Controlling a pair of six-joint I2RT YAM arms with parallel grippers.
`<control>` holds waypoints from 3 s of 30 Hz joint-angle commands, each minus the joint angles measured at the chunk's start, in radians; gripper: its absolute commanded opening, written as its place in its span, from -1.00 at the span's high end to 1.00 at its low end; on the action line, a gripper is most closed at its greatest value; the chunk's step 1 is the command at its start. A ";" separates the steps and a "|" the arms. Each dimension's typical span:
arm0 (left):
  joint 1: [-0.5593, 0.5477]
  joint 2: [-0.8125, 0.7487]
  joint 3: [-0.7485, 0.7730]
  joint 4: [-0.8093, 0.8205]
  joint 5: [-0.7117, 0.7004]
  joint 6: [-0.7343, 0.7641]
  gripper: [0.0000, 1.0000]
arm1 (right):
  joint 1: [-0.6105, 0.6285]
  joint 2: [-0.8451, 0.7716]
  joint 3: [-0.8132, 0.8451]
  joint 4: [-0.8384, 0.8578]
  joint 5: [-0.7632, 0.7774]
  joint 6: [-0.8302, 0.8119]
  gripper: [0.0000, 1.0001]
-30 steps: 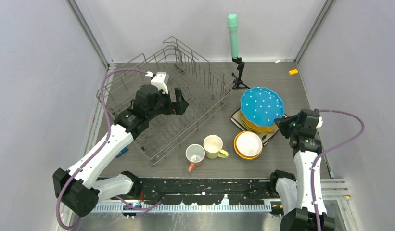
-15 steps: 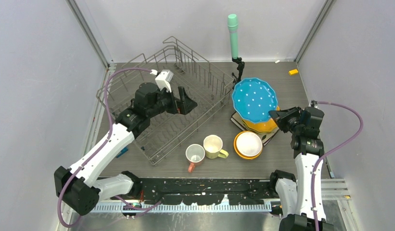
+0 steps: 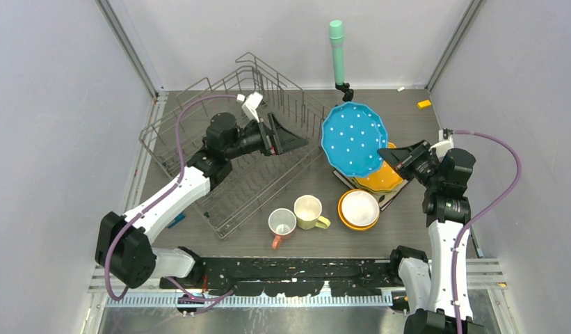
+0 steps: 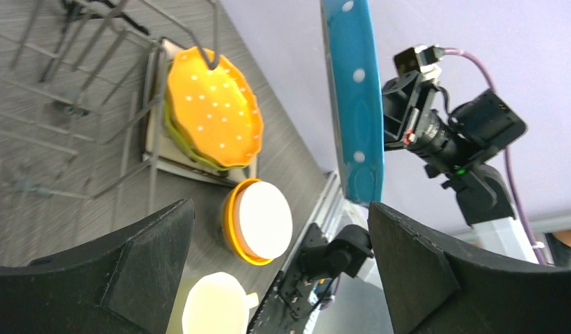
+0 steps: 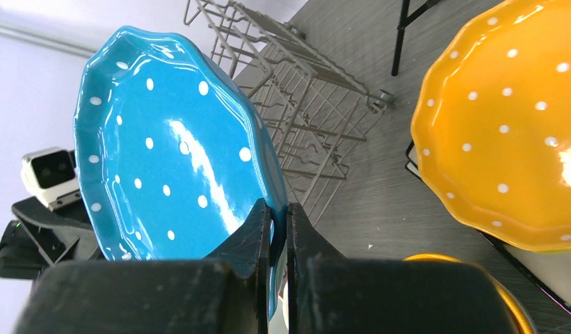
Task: Load the mixed dishes into the dish rack
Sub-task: Insert the plate into the dish rack.
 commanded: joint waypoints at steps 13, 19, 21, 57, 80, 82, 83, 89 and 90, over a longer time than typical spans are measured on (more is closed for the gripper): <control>-0.079 0.072 0.108 0.178 0.119 -0.071 -0.91 | 0.031 0.034 0.091 0.166 -0.151 0.016 0.99; -0.109 0.096 0.179 -0.005 0.069 0.021 -0.85 | 0.080 0.055 0.107 0.156 -0.141 -0.003 0.99; -0.112 0.108 0.207 -0.083 0.037 0.053 -0.70 | 0.109 0.062 0.114 0.147 -0.126 -0.017 0.99; -0.115 0.143 0.308 -0.418 -0.085 0.140 0.03 | 0.353 0.109 0.129 0.093 0.132 -0.124 0.99; -0.113 0.144 0.309 -0.450 -0.105 0.159 1.00 | 0.356 0.126 0.099 0.110 0.117 -0.120 0.76; -0.114 0.133 0.309 -0.457 -0.127 0.170 1.00 | 0.356 0.129 0.099 0.111 0.116 -0.119 0.58; -0.114 0.126 0.309 -0.458 -0.137 0.178 1.00 | 0.356 0.130 0.099 0.112 0.115 -0.118 0.48; -0.114 0.095 0.317 -0.476 -0.188 0.211 1.00 | 0.356 0.151 0.098 0.128 0.105 -0.112 0.27; -0.114 0.092 0.317 -0.477 -0.195 0.212 1.00 | 0.356 0.154 0.098 0.130 0.104 -0.109 0.27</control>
